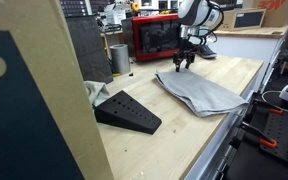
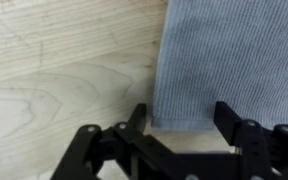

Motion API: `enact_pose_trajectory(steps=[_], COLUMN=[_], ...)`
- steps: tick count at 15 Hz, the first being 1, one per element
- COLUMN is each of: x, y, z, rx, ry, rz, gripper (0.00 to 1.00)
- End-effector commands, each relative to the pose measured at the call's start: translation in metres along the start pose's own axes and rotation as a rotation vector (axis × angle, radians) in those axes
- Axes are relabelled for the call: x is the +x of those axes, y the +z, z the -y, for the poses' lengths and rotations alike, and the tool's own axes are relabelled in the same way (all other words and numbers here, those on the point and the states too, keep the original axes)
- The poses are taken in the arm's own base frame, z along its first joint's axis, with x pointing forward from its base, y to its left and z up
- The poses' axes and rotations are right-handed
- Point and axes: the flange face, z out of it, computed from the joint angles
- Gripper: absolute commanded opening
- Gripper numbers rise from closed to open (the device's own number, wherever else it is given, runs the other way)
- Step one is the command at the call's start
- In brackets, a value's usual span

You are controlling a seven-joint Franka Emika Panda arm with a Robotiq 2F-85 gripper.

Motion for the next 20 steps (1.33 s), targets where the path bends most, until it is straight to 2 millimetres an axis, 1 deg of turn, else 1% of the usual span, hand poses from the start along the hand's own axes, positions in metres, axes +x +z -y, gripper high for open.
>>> enact_pose_trajectory(steps=[1, 6, 7, 10, 11, 13, 16, 18, 20], x=[0.003, 0.005, 0.007, 0.015, 0.017, 0.021, 0.025, 0.025, 0.020], y=[-0.006, -0.019, -0.022, -0.032, -0.037, -0.050, -0.071, -0.080, -0.088], z=[0.002, -0.002, -0.005, -0.016, -0.023, -0.039, -0.072, -0.094, -0.110], rx=[0.060, 0.103, 0.107, 0.113, 0.115, 0.126, 0.143, 0.144, 0.134], ry=[0.007, 0.016, 0.027, 0.076, 0.097, 0.153, 0.252, 0.306, 0.339], rz=[0.035, 0.055, 0.046, -0.008, -0.029, -0.085, -0.174, -0.214, -0.243], gripper=[0.42, 0.05, 0.01, 0.00, 0.01, 0.01, 0.01, 0.01, 0.01])
